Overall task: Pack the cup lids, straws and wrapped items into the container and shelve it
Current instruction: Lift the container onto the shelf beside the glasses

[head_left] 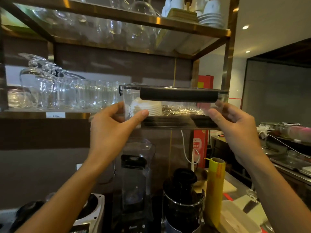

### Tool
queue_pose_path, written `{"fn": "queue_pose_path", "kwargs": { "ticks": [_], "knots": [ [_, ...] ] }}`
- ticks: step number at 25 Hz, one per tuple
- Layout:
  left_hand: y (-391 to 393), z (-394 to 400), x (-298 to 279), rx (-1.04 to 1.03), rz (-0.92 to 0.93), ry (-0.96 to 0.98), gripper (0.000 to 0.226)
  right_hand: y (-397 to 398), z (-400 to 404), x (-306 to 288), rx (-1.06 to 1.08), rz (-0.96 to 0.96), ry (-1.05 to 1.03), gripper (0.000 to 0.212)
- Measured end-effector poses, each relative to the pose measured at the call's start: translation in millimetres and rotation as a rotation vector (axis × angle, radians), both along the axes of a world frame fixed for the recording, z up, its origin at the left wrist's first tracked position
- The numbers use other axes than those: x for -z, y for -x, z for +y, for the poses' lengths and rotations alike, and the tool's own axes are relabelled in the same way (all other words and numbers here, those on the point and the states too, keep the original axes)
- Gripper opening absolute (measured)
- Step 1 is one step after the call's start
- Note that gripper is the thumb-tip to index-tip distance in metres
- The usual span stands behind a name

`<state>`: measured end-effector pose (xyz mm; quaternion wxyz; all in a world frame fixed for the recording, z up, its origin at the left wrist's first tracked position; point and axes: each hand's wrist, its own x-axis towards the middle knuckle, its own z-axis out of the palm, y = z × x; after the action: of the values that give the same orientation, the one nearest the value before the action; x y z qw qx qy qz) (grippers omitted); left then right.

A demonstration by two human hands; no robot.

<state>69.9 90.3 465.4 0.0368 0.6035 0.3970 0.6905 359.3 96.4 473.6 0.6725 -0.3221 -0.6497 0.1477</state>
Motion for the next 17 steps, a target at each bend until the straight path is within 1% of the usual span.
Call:
{"fn": "queue_pose_path", "kwargs": {
  "ticks": [2,4,6,9,10,12,13,14,15,16,17],
  "knots": [
    [-7.3,26.0,-9.6,-0.023,0.058,-0.009,0.089,-11.2,22.7,-8.5,0.014,-0.003,0.011,0.027],
    [-16.3,50.6,-20.8,0.006,0.104,-0.016,0.092,-21.1,49.2,-15.1,0.041,-0.007,0.012,0.024],
    [-26.9,72.8,-32.0,0.042,0.106,0.009,0.091,-31.7,75.8,-21.2,0.07,-0.004,0.009,0.027],
    [-44.5,99.7,-39.1,0.045,0.168,0.054,0.07,-47.5,110.0,-27.4,0.076,-0.011,0.04,0.029],
    [-50.9,107.5,-39.2,0.032,0.192,0.075,0.06,-52.7,120.2,-28.9,0.07,-0.024,0.055,0.029],
    [-57.9,122.8,-35.7,-0.012,0.239,0.126,0.03,-60.0,136.7,-30.8,0.07,-0.052,0.077,0.027],
    [-62.2,128.6,-34.0,-0.034,0.25,0.129,0.025,-62.7,143.6,-31.2,0.071,-0.061,0.088,0.026],
    [-65.8,136.3,-31.8,-0.037,0.25,0.124,0.027,-65.6,149.8,-31.2,0.069,-0.062,0.098,0.025],
    [-70.4,140.6,-29.7,-0.04,0.24,0.112,0.037,-68.7,156.0,-30.5,0.064,-0.061,0.108,0.024],
    [-73.3,145.3,-27.9,-0.049,0.239,0.105,0.054,-70.8,160.6,-29.7,0.052,-0.063,0.111,0.023],
    [-75.5,148.9,-26.5,-0.053,0.232,0.105,0.066,-72.4,165.5,-28.2,0.041,-0.064,0.114,0.022]
  ]
}}
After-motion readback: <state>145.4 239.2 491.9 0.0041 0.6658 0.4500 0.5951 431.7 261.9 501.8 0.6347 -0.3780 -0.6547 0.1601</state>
